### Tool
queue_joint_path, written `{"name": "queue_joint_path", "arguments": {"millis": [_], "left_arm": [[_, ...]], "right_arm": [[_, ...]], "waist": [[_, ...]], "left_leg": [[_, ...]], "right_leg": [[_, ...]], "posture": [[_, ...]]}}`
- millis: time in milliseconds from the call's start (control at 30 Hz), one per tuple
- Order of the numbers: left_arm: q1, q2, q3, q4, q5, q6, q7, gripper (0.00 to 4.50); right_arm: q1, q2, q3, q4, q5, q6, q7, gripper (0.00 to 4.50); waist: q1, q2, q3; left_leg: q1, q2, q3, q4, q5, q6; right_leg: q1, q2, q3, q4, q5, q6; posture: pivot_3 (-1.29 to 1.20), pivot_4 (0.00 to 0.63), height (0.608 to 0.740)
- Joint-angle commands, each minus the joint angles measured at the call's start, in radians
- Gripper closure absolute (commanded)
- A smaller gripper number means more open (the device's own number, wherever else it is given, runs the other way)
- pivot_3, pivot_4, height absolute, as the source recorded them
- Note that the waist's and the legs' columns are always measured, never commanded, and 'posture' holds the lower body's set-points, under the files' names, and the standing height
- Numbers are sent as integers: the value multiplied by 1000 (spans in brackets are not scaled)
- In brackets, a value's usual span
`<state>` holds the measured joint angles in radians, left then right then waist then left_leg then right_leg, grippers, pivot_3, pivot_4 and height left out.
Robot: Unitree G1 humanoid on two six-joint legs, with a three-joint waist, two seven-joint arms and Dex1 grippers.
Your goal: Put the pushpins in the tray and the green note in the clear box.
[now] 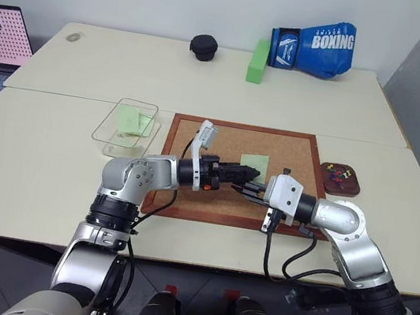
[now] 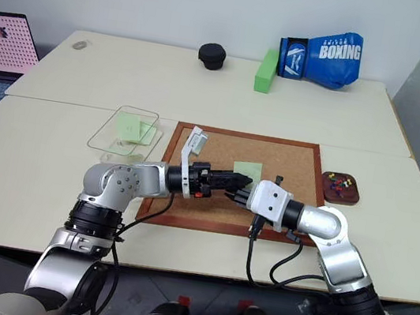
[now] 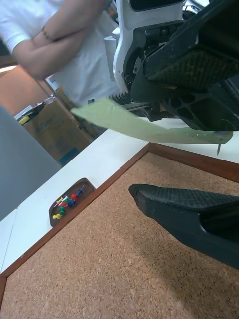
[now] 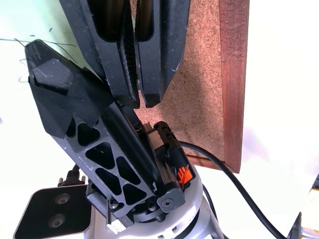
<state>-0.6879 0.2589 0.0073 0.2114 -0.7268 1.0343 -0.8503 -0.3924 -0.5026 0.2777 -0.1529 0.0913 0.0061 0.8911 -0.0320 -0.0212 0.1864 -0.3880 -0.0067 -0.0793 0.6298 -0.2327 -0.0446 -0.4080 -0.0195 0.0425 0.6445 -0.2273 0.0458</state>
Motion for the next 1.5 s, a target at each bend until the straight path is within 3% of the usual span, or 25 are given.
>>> {"name": "queue_joint_path", "arguments": {"millis": [33,533,900,1300,1500], "left_arm": [[-20,-14,8,0,3,-12,10,1789],[-15,-27,35,3,-6,-22,11,4461],[13,14,-34,-18,58,-81,-38,4461],[30,31,-65,-1,120,-162,-72,4461],[20,19,-64,-26,141,-215,-51,4461]], "right_arm": [[-15,-2,-6,-60,-2,-43,8,4500],[-3,-8,-3,-56,-5,-61,20,4500],[-20,-2,-30,-68,20,-22,6,4500],[-16,15,-144,-263,220,312,-69,4500],[-11,47,-283,-194,266,426,-215,4500]], "waist": [[0,0,0],[-1,0,0],[0,0,0],[1,0,0],[1,0,0]], "left_leg": [[0,0,0,0,0,0],[0,0,0,0,0,0],[0,0,0,0,0,0],[0,0,0,0,0,0],[0,0,0,0,0,0]], "right_leg": [[0,0,0,0,0,0],[0,0,0,0,0,0],[0,0,0,0,0,0],[0,0,0,0,0,0],[0,0,0,0,0,0]], "posture": [[0,150,740],[0,150,740],[0,150,740],[0,150,740],[0,150,740]]}}
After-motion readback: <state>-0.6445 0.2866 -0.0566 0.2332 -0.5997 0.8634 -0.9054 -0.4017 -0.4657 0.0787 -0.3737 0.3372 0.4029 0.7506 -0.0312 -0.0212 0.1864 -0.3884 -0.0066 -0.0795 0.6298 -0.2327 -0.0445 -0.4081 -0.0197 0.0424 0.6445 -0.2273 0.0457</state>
